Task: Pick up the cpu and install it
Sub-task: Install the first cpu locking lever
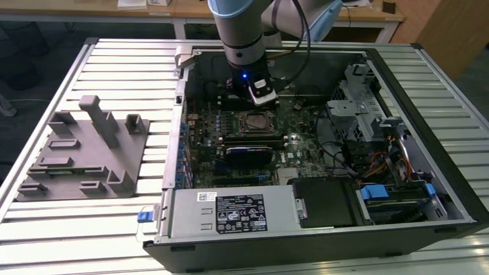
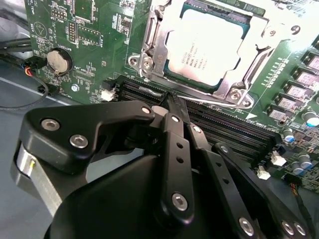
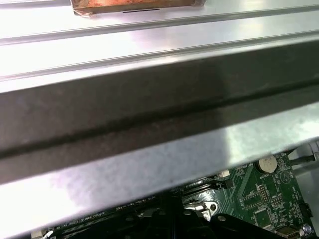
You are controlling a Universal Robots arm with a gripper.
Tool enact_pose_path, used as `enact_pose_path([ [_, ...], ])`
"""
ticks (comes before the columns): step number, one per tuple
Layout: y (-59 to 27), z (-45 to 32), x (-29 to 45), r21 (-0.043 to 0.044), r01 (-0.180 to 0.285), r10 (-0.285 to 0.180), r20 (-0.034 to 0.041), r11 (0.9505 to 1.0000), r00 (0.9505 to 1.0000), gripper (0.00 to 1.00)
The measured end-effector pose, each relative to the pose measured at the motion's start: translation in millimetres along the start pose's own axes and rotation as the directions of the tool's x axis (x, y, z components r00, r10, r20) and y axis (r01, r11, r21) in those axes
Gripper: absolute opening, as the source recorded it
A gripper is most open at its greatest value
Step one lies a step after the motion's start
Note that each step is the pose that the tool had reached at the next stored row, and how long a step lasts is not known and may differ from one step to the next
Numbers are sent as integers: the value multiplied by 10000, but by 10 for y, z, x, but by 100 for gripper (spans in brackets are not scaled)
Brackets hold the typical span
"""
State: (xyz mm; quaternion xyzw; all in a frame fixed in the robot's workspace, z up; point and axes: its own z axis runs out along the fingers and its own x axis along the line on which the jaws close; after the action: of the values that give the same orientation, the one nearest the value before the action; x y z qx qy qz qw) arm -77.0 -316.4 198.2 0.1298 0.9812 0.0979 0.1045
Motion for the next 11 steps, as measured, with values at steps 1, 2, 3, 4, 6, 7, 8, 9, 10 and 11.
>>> enact_pose_path([
  [1,0,1,0,0,0,0,0,10000,10000,11],
  [2,0,4,0,-1,0,0,1,10000,10000,11],
  [3,-1,8,1,-2,1,-1,4,10000,10000,11],
  [4,-2,12,1,-3,3,-3,8,10000,10000,11],
  [6,-4,21,3,2,5,-5,16,10000,10000,11],
  [7,-5,25,4,5,6,-6,20,10000,10000,11],
  [8,-6,29,5,11,9,-9,25,10000,10000,11],
  [9,-7,33,6,18,11,-11,30,10000,10000,11],
  [10,-8,37,7,25,13,-13,34,10000,10000,11],
  [11,-9,40,7,36,17,-17,39,10000,10000,11],
])
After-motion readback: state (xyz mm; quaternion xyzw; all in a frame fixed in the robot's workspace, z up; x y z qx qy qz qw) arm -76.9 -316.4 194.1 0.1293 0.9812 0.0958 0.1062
